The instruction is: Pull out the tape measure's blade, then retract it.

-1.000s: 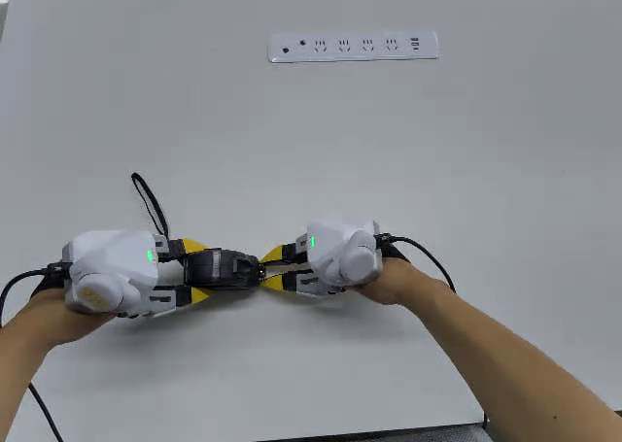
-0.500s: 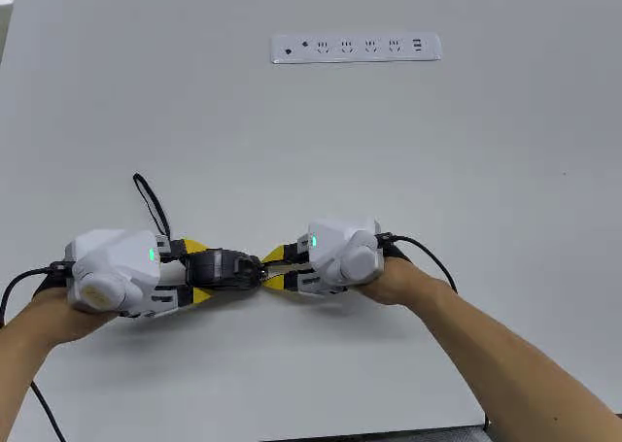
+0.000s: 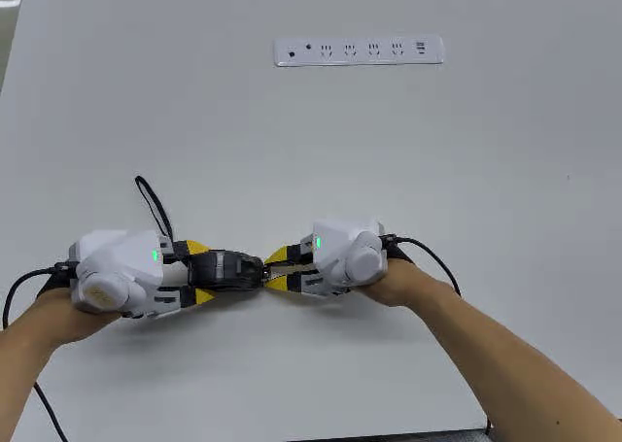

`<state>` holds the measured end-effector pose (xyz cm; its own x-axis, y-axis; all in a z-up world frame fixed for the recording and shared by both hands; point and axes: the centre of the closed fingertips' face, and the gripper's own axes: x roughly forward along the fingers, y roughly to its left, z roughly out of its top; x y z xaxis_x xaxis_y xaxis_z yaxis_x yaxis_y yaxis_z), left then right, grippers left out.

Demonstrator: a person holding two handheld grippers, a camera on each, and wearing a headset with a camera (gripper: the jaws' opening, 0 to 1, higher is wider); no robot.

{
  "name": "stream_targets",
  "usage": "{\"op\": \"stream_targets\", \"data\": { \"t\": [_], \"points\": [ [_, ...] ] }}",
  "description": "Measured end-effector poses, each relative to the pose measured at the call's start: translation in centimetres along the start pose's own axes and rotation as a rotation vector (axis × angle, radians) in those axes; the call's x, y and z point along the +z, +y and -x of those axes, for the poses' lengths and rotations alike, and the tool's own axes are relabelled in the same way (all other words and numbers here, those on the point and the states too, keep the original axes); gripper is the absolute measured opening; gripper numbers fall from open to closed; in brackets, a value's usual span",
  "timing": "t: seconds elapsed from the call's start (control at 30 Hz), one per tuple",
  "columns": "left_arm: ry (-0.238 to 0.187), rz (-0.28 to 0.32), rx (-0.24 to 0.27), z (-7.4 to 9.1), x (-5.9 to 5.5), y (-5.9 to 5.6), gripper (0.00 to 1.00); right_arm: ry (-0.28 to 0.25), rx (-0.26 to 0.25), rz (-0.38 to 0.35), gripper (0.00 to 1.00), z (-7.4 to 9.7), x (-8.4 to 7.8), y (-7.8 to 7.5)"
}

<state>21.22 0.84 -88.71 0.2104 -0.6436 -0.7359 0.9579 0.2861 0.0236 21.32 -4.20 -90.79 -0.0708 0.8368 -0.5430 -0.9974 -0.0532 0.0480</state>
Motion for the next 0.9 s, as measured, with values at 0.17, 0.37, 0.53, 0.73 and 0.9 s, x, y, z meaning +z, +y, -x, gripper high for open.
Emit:
{"op": "stream_targets", "data": {
  "t": [0.17, 0.37, 0.53, 0.73, 0.9],
  "points": [
    [-0.002, 0.003, -0.001, -0.1, 0.0, 0.0, 0.28, 0.006, -0.001, -0.001, 0.09, 0.3, -0.3, 0.0],
    [-0.003, 0.005, -0.003, -0.1, 0.1, 0.0, 0.28, 0.008, -0.003, -0.005, 0.09, 0.6, -0.5, 0.0],
    [-0.002, 0.007, -0.003, -0.1, 0.2, 0.0, 0.28, 0.008, -0.002, -0.007, 0.09, 0.6, -0.6, -0.1],
    [-0.001, 0.008, -0.003, -0.1, 0.1, 0.0, 0.28, 0.009, 0.003, -0.003, 0.09, 0.9, -0.7, -0.1],
    [-0.002, 0.009, -0.003, -0.2, 0.0, 0.1, 0.28, 0.012, 0.004, -0.006, 0.09, 1.2, -0.9, -0.1]
  ]
}}
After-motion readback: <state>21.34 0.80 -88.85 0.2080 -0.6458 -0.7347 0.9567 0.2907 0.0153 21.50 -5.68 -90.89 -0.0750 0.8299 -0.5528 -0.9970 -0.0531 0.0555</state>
